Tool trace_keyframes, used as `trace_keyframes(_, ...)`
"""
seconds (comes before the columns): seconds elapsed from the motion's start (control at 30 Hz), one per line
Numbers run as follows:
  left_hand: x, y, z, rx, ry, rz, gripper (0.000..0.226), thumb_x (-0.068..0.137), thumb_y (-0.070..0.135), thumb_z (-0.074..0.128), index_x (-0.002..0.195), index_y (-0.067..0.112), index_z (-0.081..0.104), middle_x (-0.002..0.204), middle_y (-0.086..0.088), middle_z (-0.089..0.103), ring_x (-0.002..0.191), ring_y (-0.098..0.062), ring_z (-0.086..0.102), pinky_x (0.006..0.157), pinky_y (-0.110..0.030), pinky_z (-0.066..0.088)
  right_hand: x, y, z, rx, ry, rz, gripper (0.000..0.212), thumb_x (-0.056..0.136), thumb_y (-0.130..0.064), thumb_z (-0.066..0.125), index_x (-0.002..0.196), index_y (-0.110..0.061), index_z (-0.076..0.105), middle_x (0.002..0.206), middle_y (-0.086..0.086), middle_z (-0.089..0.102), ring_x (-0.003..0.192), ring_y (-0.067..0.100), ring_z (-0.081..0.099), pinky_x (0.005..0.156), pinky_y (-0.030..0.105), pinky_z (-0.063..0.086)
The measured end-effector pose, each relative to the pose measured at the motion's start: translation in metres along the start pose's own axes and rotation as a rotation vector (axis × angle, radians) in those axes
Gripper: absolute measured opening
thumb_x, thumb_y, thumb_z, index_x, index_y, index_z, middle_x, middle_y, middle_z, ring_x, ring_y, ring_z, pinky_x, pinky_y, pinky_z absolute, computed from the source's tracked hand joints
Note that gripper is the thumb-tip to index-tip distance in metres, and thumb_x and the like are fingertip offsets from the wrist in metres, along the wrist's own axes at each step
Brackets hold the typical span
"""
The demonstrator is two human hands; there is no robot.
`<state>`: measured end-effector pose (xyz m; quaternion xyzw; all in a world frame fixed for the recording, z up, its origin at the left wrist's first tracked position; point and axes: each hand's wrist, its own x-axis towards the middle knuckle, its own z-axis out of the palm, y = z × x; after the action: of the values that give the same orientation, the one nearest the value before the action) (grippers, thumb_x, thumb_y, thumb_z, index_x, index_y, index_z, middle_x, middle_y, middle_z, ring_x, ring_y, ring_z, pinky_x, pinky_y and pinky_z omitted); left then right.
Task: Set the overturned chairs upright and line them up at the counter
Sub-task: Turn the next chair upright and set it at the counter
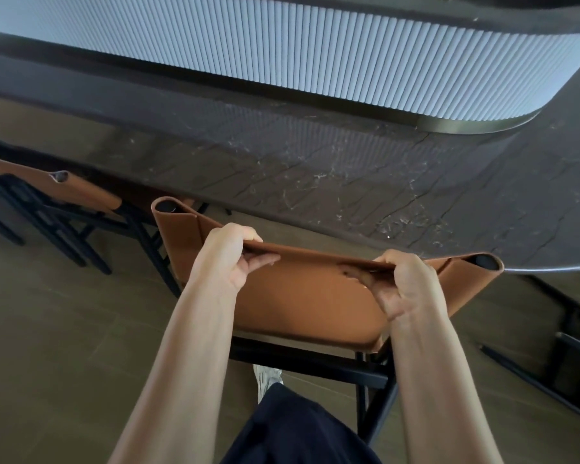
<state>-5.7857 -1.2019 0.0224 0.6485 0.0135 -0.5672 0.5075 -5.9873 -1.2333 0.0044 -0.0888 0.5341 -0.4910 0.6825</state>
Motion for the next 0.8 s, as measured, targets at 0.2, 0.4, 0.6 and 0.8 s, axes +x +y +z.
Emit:
trace_keyframes(0.2, 0.038, 0.042, 0.001, -0.023, 0.017, -0.014, 0.016, 0.091, -0.010, 0.049, 0.080, 0.000, 0.051, 0.087, -0.024, 0.053, 0.083, -0.045, 0.059, 0.085, -0.050, 0.054, 0.033, 0.002, 0.052, -0.014, -0.012, -0.013, 0.020, 0.080, 0.021, 0.037, 0.079, 0.005, 0.048, 0.100, 0.024, 0.041, 0.097, 0.054, 0.051, 0.046, 0.050, 0.057)
trace_keyframes(0.4, 0.076, 0.077, -0.008, -0.077, 0.004, -0.011, 0.014, 0.090, -0.014, 0.044, 0.082, -0.004, 0.049, 0.091, -0.026, 0.050, 0.078, -0.048, 0.055, 0.077, -0.054, 0.049, 0.060, 0.016, 0.093, -0.003, -0.015, -0.005, 0.020, 0.080, 0.021, 0.036, 0.080, 0.004, 0.047, 0.106, 0.024, 0.039, 0.098, 0.053, 0.050, 0.046, 0.049, 0.057)
trace_keyframes(0.6, 0.108, 0.098, -0.010, -0.086, 0.016, 0.028, 0.020, 0.089, -0.015, 0.045, 0.083, 0.003, 0.051, 0.093, -0.018, 0.051, 0.091, -0.043, 0.057, 0.073, -0.052, 0.052, 0.078, 0.026, 0.117, 0.021, 0.015, -0.018, 0.020, 0.080, 0.020, 0.040, 0.080, 0.001, 0.048, 0.093, 0.016, 0.042, 0.080, 0.036, 0.050, 0.052, 0.051, 0.058)
trace_keyframes(0.8, 0.136, 0.111, -0.034, -0.072, 0.041, -0.026, 0.020, 0.088, -0.017, 0.044, 0.099, -0.001, 0.050, 0.087, -0.016, 0.050, 0.073, -0.035, 0.055, 0.073, -0.049, 0.052, 0.084, 0.061, 0.139, 0.006, 0.057, 0.019, 0.018, 0.082, 0.021, 0.043, 0.086, 0.004, 0.051, 0.093, 0.021, 0.048, 0.073, 0.035, 0.055, 0.056, 0.052, 0.060)
